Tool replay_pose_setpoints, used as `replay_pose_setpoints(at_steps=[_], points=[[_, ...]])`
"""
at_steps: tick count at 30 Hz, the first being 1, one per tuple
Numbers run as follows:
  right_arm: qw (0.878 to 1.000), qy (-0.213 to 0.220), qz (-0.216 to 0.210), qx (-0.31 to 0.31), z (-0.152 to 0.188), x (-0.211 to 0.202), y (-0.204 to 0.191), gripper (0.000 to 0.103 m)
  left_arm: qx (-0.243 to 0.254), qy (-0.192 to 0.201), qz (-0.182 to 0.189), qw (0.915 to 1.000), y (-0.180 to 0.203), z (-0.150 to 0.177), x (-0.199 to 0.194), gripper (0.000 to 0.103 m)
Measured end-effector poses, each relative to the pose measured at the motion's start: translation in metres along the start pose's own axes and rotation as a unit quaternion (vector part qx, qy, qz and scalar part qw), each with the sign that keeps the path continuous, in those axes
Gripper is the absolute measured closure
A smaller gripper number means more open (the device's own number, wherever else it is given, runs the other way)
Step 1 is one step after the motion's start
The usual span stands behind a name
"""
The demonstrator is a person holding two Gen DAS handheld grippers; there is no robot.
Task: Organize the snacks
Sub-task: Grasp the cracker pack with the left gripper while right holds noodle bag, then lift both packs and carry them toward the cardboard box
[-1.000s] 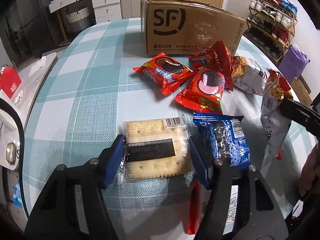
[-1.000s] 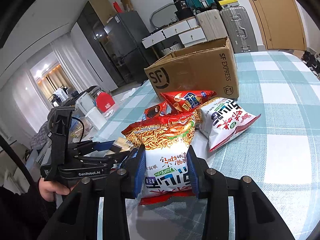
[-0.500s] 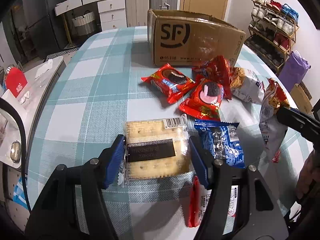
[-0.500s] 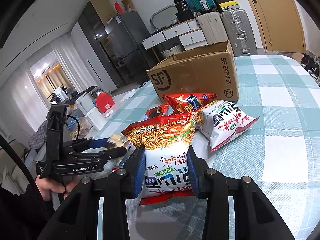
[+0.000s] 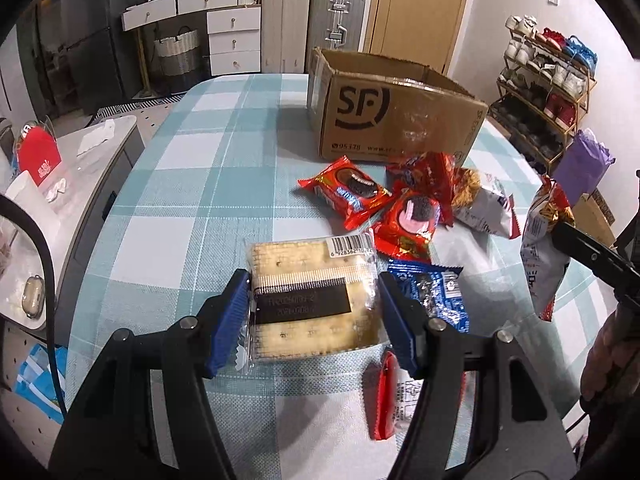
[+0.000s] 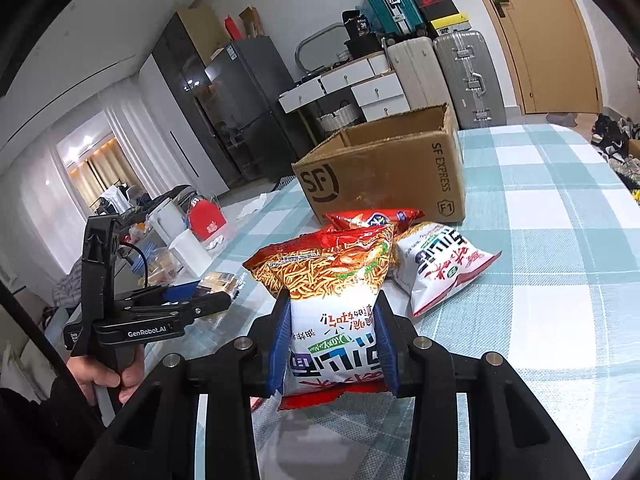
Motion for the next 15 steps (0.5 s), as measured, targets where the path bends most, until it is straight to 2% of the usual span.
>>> replay_pose_setpoints(at_steps=[10, 15], points=[[0.999, 0.021, 0.029, -0.004, -0.023, -0.025, -0.003, 0.065, -0.007, 0.033, 0.036, 0.9988, 0.01, -0.034, -0.031, 0.041], [0.997, 0.054, 0.046, 0.001, -0.049, -0.052, 0.002, 0.065, 0.022, 0.064, 0.062, 0.9958, 0.032, -0.052, -0.059, 0.041]])
Point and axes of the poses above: each gripper's, at about its wrist camera, not at the fingertips, and x roughly the way its jaws point, y to its right, z to its underside, the point moved 6 cm from there along x, roughly the way its jaws point, and after that the axes turned 14 degrees about -x, right-handed, at the moved point
